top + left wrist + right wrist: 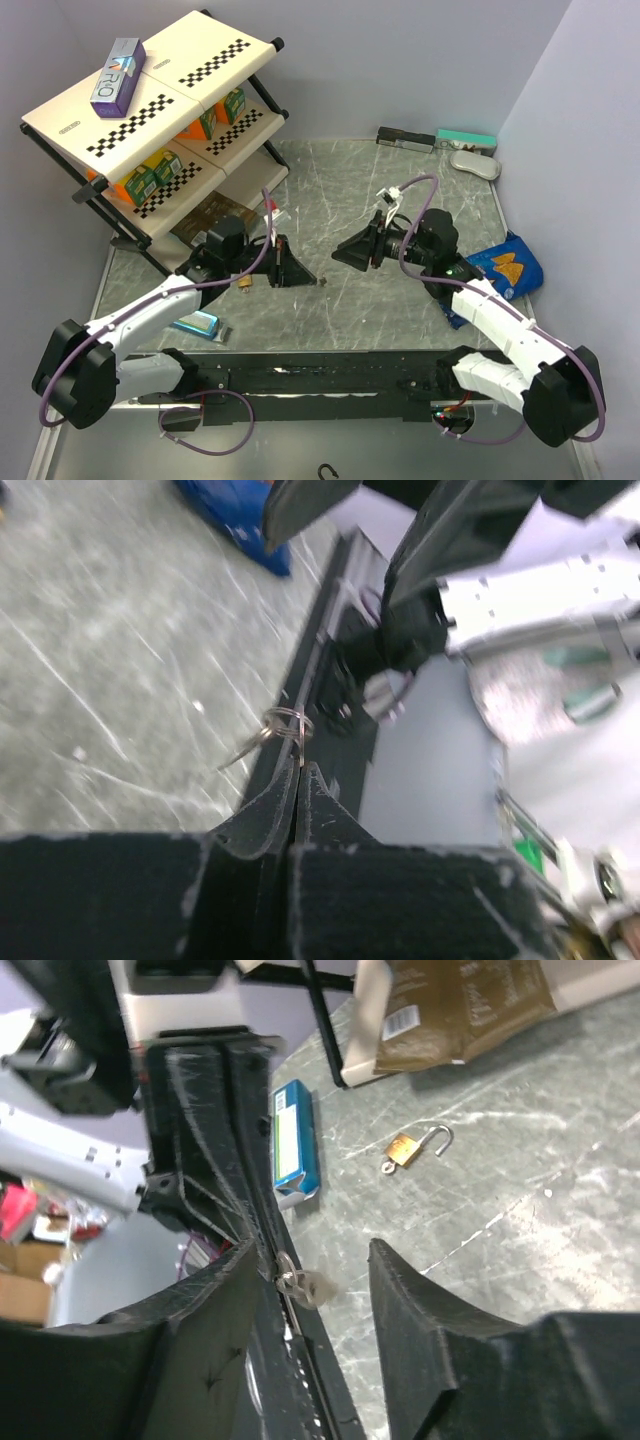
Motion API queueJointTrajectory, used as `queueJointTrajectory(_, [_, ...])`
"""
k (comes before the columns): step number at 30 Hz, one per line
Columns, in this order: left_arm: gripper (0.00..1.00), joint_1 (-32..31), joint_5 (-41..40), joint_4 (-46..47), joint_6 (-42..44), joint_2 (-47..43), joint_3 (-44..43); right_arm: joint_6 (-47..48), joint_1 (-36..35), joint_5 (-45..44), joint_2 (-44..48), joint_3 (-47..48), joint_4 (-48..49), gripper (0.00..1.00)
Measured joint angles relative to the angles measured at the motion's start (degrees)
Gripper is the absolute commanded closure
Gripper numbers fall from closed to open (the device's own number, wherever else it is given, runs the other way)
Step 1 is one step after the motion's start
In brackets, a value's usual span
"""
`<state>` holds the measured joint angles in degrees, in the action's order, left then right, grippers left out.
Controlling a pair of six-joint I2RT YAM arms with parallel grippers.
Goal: Unlock with the key
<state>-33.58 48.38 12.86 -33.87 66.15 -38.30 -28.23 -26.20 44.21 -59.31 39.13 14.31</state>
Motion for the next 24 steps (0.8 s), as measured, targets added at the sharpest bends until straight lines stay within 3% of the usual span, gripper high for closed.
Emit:
queueJointTrajectory(10, [0.99,0.0,9.94,-11.58,7.54,1.01,-4.35,6.73,-4.22,9.09,-1.53,0.02,-1.4,0.63])
queueJointTrajectory(24, [0.99,0.0,11.93,-15.8,11.1,2.21,-4.76,9.22,-7.74,15.02,-6.34,1.25,-4.2,0.68])
